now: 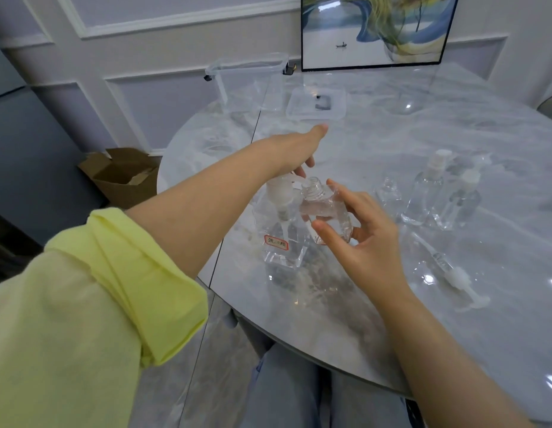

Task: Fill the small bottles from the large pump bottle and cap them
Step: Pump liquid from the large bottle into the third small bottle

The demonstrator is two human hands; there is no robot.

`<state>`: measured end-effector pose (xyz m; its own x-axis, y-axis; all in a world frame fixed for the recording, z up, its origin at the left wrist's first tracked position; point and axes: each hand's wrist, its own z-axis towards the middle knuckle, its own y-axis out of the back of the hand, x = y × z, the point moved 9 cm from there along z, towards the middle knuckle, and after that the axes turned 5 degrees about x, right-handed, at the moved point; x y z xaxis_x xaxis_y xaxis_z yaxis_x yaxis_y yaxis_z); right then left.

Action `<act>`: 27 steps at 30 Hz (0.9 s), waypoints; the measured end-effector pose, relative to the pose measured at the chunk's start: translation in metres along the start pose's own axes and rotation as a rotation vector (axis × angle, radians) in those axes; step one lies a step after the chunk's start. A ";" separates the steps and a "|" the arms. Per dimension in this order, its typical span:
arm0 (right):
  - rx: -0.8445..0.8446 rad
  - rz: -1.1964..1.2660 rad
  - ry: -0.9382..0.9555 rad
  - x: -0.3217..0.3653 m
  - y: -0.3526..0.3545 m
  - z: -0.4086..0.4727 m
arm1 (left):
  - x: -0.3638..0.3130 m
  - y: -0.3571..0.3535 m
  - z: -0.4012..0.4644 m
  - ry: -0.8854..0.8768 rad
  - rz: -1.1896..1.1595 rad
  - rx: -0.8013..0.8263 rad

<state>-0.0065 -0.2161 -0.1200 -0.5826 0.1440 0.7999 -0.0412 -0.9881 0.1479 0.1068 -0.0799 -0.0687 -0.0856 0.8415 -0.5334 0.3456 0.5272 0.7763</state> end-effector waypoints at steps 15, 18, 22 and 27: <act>-0.014 0.016 -0.007 0.004 0.000 -0.001 | -0.012 0.012 -0.006 -0.013 0.043 -0.058; -0.016 0.010 -0.004 0.006 -0.001 -0.001 | -0.013 0.013 -0.008 -0.030 0.028 -0.054; -0.035 -0.008 0.008 0.007 0.001 0.000 | -0.014 0.013 -0.006 -0.051 0.021 -0.067; -0.034 -0.031 0.028 0.005 0.001 0.001 | -0.006 0.007 0.000 -0.027 0.042 -0.077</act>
<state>-0.0091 -0.2166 -0.1151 -0.6034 0.1734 0.7784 -0.0869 -0.9846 0.1520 0.1098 -0.0813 -0.0601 -0.0472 0.8601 -0.5079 0.2757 0.5000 0.8210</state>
